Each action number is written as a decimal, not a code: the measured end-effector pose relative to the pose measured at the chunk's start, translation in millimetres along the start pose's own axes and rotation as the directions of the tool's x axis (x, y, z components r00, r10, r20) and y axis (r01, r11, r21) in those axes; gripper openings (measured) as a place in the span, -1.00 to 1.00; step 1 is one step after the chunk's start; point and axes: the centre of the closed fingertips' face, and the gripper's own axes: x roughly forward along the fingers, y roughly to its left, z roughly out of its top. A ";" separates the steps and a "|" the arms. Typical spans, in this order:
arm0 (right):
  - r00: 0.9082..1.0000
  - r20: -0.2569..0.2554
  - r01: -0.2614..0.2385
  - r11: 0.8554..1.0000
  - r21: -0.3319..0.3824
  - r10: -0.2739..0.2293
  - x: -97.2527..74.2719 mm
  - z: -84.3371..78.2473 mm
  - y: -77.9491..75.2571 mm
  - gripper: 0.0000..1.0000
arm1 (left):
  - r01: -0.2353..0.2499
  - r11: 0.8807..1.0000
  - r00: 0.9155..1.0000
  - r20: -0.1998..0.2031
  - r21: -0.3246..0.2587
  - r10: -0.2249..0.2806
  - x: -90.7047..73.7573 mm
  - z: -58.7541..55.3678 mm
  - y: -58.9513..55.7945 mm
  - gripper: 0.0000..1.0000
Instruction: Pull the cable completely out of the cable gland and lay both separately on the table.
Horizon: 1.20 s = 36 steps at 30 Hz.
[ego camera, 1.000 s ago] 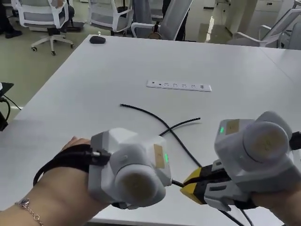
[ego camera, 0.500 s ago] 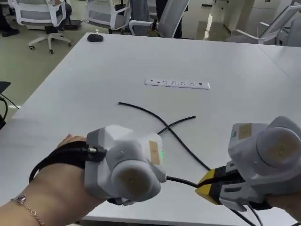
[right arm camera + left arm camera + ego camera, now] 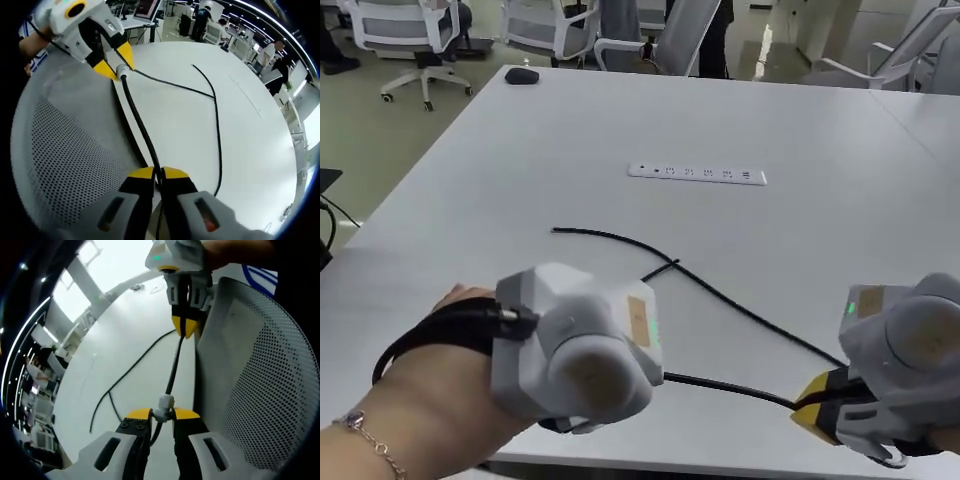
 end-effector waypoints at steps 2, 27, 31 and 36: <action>1.000 -0.016 0.014 1.000 0.002 -0.013 1.2 -7.2 -7.0 -0.93 | 0.000 1.000 1.000 -0.001 -0.001 0.000 -0.2 -0.1 -0.3 -0.66; 0.997 -0.041 -0.068 0.995 0.076 0.071 10.0 -17.5 1.2 -0.60 | 0.016 1.000 1.000 -0.016 -0.014 -0.016 0.9 -2.7 -6.1 -0.66; 0.991 0.022 -0.133 0.990 0.051 0.132 3.3 8.6 16.8 -0.56 | 0.020 1.000 1.000 -0.017 -0.013 -0.020 2.9 -2.8 -6.0 -0.66; 0.973 0.182 -0.141 0.990 -0.014 0.141 -5.8 70.9 35.3 -0.55 | 0.018 1.000 1.000 -0.013 -0.006 -0.019 3.7 -0.4 -4.6 -0.66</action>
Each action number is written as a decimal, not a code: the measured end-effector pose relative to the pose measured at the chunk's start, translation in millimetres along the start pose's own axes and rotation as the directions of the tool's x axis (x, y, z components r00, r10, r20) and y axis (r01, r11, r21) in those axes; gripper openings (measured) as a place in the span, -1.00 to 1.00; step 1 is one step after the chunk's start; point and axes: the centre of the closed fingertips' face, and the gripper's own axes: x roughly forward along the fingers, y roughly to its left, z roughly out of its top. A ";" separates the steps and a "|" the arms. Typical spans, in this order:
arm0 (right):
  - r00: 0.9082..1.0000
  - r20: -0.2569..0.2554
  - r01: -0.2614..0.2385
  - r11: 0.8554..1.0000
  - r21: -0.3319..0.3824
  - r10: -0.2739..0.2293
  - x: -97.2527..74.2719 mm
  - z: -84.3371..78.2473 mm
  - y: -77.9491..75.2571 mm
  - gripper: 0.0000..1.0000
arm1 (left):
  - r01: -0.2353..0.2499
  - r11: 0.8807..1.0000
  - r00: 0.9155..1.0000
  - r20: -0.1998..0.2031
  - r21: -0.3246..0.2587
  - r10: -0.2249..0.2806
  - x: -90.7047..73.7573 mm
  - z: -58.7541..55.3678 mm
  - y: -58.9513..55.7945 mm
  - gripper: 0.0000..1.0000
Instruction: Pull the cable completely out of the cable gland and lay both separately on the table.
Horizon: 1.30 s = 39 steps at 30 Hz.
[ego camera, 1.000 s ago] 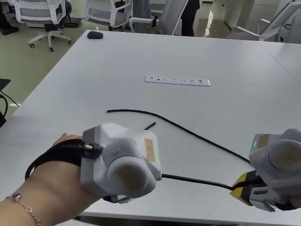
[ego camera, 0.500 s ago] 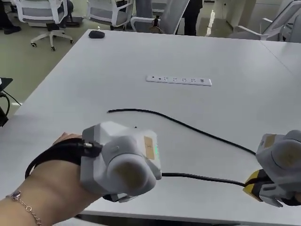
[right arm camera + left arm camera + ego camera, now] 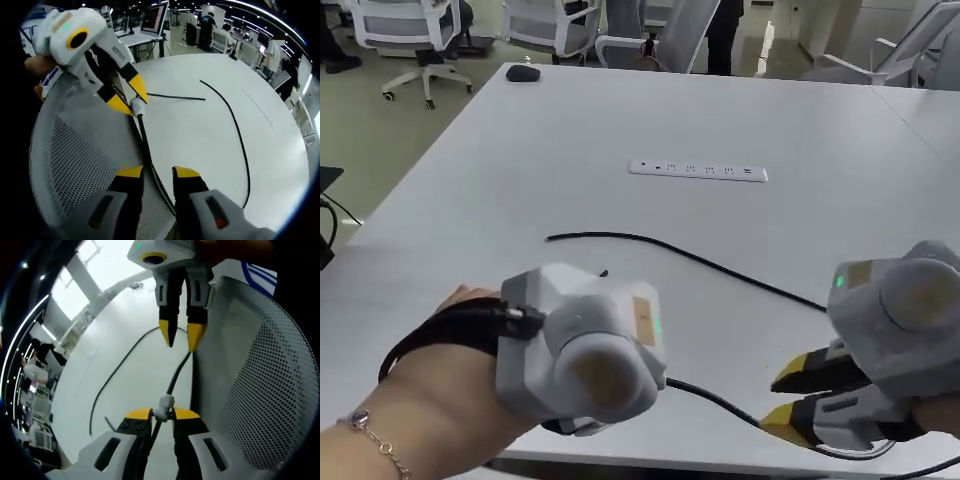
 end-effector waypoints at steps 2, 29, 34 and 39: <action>1.000 0.030 -0.008 0.999 -0.054 0.009 6.3 14.9 8.4 -0.57 | -0.002 1.000 1.000 0.002 -0.001 0.002 0.1 1.6 0.3 -0.66; 0.995 -0.037 0.082 0.981 -0.176 -0.090 21.7 2.5 0.4 -0.93 | -0.002 1.000 1.000 0.000 0.014 0.002 2.7 3.0 2.5 -0.66; 0.993 -0.062 0.088 0.983 -0.160 -0.099 17.6 -9.7 -6.1 -0.93 | -0.008 1.000 1.000 -0.001 0.005 0.008 1.1 1.8 4.7 -0.66; 0.987 -0.105 0.100 0.980 -0.175 -0.120 15.0 -23.9 -13.0 -0.93 | -0.011 1.000 1.000 -0.003 0.003 0.011 0.2 1.3 4.9 -0.66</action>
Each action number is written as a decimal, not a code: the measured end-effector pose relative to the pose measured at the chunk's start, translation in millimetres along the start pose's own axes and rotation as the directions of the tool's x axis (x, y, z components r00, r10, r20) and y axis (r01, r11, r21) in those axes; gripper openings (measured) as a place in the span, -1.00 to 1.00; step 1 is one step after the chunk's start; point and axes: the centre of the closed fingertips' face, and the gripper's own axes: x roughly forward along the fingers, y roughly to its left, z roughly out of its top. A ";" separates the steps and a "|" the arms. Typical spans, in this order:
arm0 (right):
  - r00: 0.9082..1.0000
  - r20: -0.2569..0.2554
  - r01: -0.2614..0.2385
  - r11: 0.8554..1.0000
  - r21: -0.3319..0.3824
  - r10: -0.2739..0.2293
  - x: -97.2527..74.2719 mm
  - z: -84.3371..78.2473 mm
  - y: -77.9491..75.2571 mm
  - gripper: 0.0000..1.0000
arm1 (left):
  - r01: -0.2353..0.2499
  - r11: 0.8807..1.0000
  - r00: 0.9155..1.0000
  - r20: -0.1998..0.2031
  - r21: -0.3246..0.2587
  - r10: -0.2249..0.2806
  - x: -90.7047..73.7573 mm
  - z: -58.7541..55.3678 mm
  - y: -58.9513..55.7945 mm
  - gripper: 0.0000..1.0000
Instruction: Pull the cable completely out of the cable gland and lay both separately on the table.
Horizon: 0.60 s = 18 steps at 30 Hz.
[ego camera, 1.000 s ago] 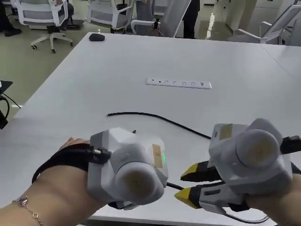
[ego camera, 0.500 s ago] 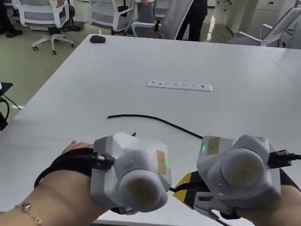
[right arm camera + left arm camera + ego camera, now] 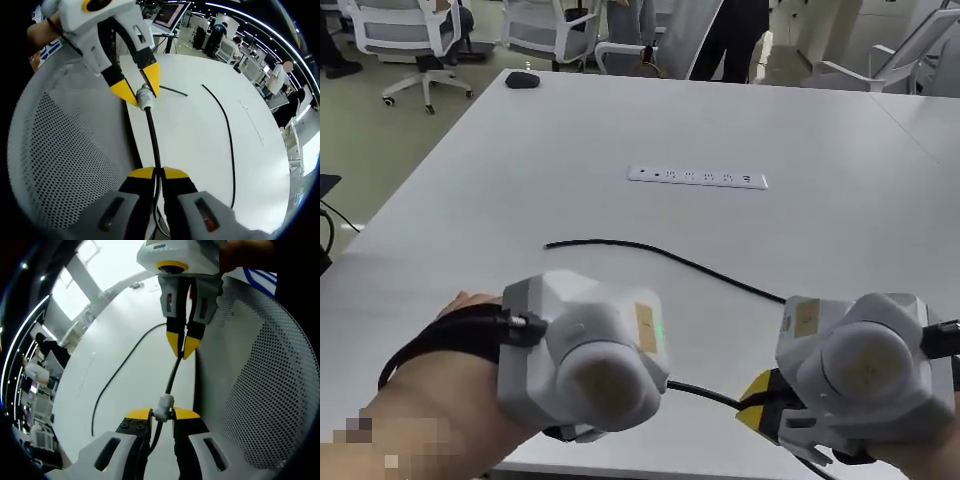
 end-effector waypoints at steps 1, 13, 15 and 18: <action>1.000 -0.011 0.002 1.000 -0.001 -0.002 0.0 -3.4 -0.9 -0.93 | -0.001 1.000 1.000 0.001 -0.002 0.001 -0.4 0.1 0.2 -0.66; 0.994 -0.107 0.045 0.997 0.055 -0.039 -5.2 -46.2 -19.7 -0.93 | -0.007 1.000 1.000 -0.010 -0.012 0.007 -3.1 -4.8 1.5 -0.66; 0.988 -0.147 0.065 0.996 0.062 -0.056 -8.1 -56.8 -24.0 -0.92 | -0.007 1.000 1.000 -0.011 -0.013 0.007 -3.5 -5.2 1.3 -0.66; 0.981 -0.182 0.083 0.995 0.055 -0.072 -10.4 -68.0 -28.5 -0.92 | -0.007 1.000 1.000 -0.012 -0.015 0.007 -4.2 -5.8 1.0 -0.66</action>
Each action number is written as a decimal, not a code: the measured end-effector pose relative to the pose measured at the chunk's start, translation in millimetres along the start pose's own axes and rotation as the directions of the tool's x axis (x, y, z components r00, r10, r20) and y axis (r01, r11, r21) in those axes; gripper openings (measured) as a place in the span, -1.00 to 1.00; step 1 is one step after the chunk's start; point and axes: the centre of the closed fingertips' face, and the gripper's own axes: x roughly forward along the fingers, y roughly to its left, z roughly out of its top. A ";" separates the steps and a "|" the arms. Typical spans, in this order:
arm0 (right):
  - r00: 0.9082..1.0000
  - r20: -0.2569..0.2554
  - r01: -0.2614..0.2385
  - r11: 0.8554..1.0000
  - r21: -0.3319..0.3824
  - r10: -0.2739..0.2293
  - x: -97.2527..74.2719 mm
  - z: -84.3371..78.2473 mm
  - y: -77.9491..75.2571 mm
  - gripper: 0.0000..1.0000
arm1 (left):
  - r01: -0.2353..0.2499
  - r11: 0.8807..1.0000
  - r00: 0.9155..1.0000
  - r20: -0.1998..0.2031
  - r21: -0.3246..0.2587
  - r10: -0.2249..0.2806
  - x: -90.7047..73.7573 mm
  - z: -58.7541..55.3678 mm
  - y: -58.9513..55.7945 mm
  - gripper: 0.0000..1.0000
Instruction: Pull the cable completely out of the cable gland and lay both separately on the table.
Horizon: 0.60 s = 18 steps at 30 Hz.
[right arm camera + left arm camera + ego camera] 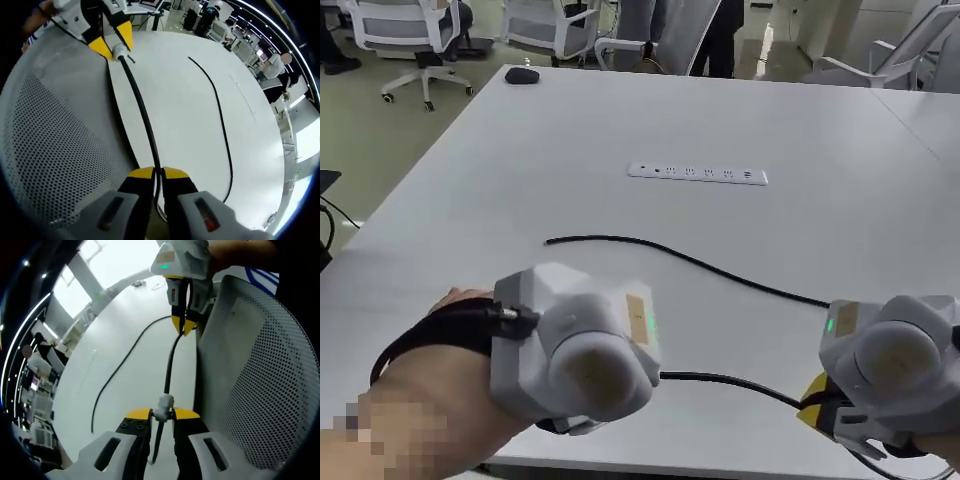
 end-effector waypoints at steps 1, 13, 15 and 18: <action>1.000 -0.004 0.001 1.000 0.008 -0.001 0.0 -2.3 -1.1 -0.92 | 0.000 1.000 1.000 0.000 -0.001 0.000 -0.1 -0.1 -0.1 -0.66; 0.997 -0.080 0.003 0.999 0.032 0.000 9.3 -28.8 -2.4 -0.92 | -0.007 1.000 1.000 0.004 -0.013 0.008 -1.8 -0.7 0.1 -0.66; 0.996 -0.081 -0.025 0.999 0.030 0.027 10.2 -28.7 2.6 -0.91 | -0.011 1.000 1.000 0.004 -0.014 0.011 -2.2 -1.1 0.8 -0.66; 0.996 -0.070 -0.052 0.998 0.041 0.055 10.1 -24.8 8.3 -0.73 | -0.012 1.000 1.000 -0.001 -0.014 0.012 -2.6 -2.2 0.7 -0.66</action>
